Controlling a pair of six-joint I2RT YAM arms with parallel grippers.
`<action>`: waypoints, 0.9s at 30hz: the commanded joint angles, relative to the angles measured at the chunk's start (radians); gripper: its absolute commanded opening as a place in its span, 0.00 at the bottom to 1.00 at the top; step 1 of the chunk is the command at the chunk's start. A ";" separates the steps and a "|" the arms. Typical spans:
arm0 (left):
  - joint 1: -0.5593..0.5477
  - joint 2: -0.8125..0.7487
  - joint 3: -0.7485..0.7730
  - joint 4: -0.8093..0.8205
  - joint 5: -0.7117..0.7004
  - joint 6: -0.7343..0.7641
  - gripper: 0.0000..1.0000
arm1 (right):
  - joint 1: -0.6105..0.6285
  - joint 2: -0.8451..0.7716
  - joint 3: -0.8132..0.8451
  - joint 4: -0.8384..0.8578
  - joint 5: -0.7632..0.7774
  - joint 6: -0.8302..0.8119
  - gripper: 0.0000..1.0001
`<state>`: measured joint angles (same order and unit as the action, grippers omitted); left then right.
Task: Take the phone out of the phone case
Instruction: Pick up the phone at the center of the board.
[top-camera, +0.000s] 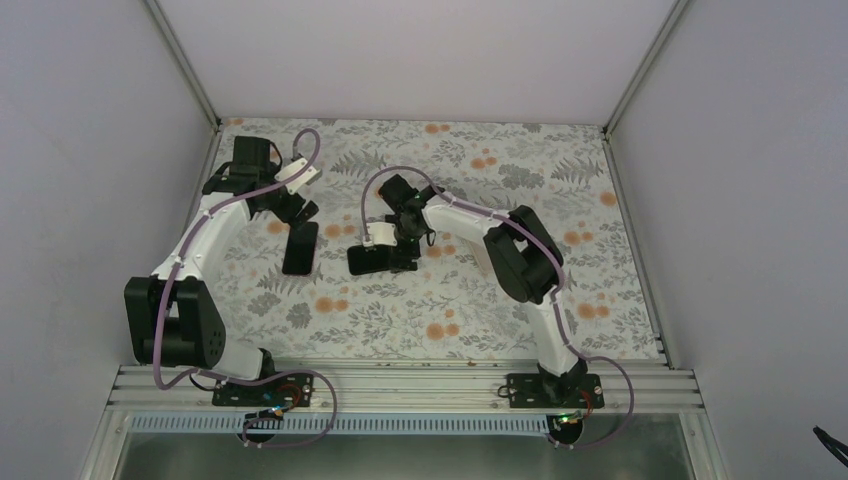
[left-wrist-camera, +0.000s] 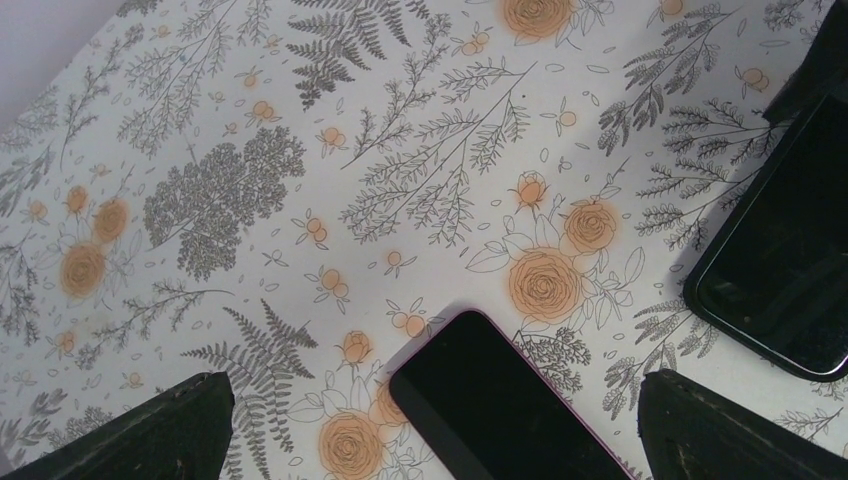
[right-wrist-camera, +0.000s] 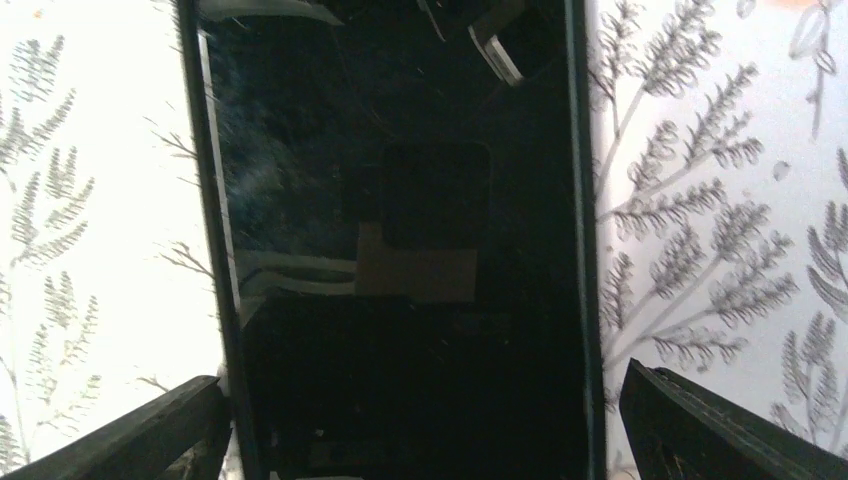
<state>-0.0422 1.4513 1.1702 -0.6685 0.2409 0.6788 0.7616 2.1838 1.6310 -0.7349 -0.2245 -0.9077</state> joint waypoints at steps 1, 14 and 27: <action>0.005 0.009 -0.013 0.024 0.039 -0.039 1.00 | 0.030 0.022 -0.037 -0.004 0.029 -0.010 0.99; 0.008 0.109 0.021 -0.026 0.273 -0.100 1.00 | 0.025 -0.068 -0.102 0.041 0.047 0.047 0.54; 0.009 0.406 0.287 -0.387 0.610 0.012 1.00 | 0.006 -0.319 -0.138 0.179 0.106 0.202 0.47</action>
<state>-0.0410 1.7798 1.3647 -0.8955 0.6907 0.6163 0.7700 1.9255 1.4490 -0.6331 -0.1329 -0.7750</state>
